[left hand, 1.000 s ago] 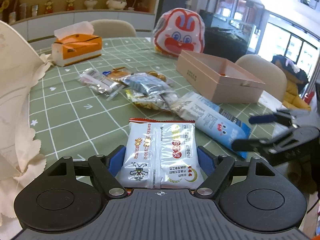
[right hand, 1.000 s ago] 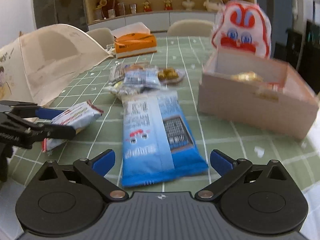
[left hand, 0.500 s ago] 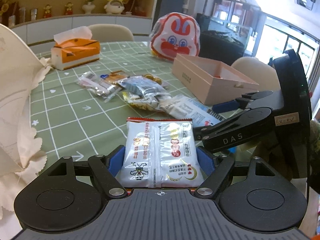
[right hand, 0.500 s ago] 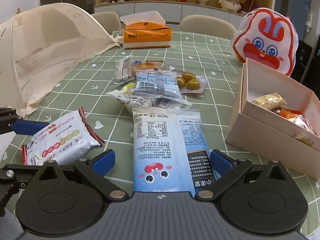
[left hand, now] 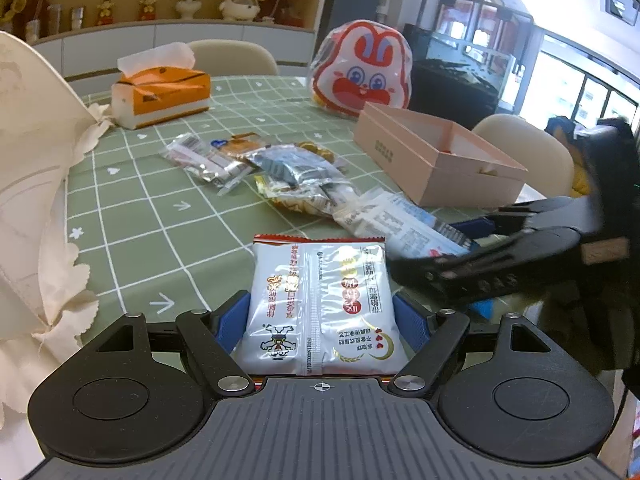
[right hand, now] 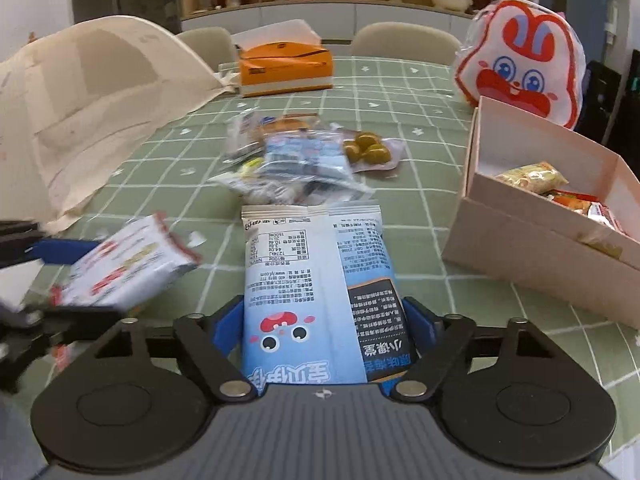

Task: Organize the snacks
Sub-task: 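Carry both packets into the pink box and open both tools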

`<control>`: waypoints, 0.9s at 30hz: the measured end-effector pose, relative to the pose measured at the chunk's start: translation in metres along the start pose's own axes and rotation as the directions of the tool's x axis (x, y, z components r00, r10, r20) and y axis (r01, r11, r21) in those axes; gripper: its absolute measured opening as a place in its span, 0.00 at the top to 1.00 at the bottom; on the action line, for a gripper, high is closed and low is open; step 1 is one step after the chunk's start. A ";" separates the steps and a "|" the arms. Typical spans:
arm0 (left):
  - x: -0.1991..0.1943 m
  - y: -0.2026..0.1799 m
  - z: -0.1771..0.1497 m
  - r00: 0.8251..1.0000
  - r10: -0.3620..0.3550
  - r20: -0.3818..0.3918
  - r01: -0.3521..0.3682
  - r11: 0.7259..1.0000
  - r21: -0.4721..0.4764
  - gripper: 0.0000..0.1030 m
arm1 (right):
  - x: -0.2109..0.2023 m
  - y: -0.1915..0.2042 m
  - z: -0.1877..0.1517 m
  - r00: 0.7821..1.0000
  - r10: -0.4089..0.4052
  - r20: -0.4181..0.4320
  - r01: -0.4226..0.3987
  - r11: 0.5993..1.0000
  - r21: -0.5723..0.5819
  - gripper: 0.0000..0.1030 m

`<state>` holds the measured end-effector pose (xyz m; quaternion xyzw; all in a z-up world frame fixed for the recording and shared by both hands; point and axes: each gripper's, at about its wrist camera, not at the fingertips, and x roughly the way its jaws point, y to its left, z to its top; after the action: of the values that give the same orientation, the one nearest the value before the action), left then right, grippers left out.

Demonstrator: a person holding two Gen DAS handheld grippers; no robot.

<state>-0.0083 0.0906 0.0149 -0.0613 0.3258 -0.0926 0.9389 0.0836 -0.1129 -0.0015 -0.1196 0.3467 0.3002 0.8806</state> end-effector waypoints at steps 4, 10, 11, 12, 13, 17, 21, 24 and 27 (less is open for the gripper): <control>-0.001 -0.007 0.001 1.000 -0.029 -0.007 0.029 1.000 0.004 0.20 | -0.033 0.004 -0.015 0.999 -0.018 0.047 0.018 1.000 -0.003 0.23; -0.004 -0.045 0.002 0.997 -0.072 -0.027 0.074 0.995 0.072 0.20 | -0.091 -0.014 -0.040 0.991 -0.081 0.102 0.081 0.997 0.002 0.23; -0.004 -0.052 0.002 0.997 -0.078 -0.028 0.080 0.994 0.081 0.20 | -0.101 -0.020 -0.044 0.990 -0.093 0.109 0.092 0.996 0.009 0.23; -0.004 -0.061 0.003 0.996 -0.084 -0.027 0.086 0.992 0.092 0.20 | -0.110 -0.026 -0.047 0.988 -0.103 0.117 0.102 0.995 0.019 0.23; -0.004 -0.071 0.005 0.996 -0.089 -0.026 0.091 0.990 0.109 0.20 | -0.120 -0.035 -0.049 0.985 -0.114 0.131 0.111 0.993 0.033 0.23; -0.002 -0.111 0.017 0.995 -0.099 -0.018 0.100 0.975 0.198 0.20 | -0.162 -0.071 -0.048 0.965 -0.143 0.220 0.123 0.987 0.101 0.23; 0.005 -0.141 0.046 0.992 -0.127 0.008 0.121 0.959 0.258 0.20 | -0.192 -0.104 -0.030 0.934 -0.177 0.309 0.141 0.981 0.135 0.23; 0.018 -0.152 0.091 0.987 -0.105 0.124 0.069 0.963 0.261 0.20 | -0.203 -0.132 0.004 0.916 -0.203 0.346 0.154 0.975 0.163 0.23; 0.051 -0.158 0.139 0.968 -0.137 0.209 0.087 0.968 0.235 0.20 | -0.203 -0.168 0.035 0.909 -0.228 0.350 0.149 0.959 0.240 0.23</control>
<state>0.0961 -0.0665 0.1202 0.0165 0.2016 -0.1744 0.9637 0.0874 -0.3221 0.1630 -0.0008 0.1888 0.1929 0.9629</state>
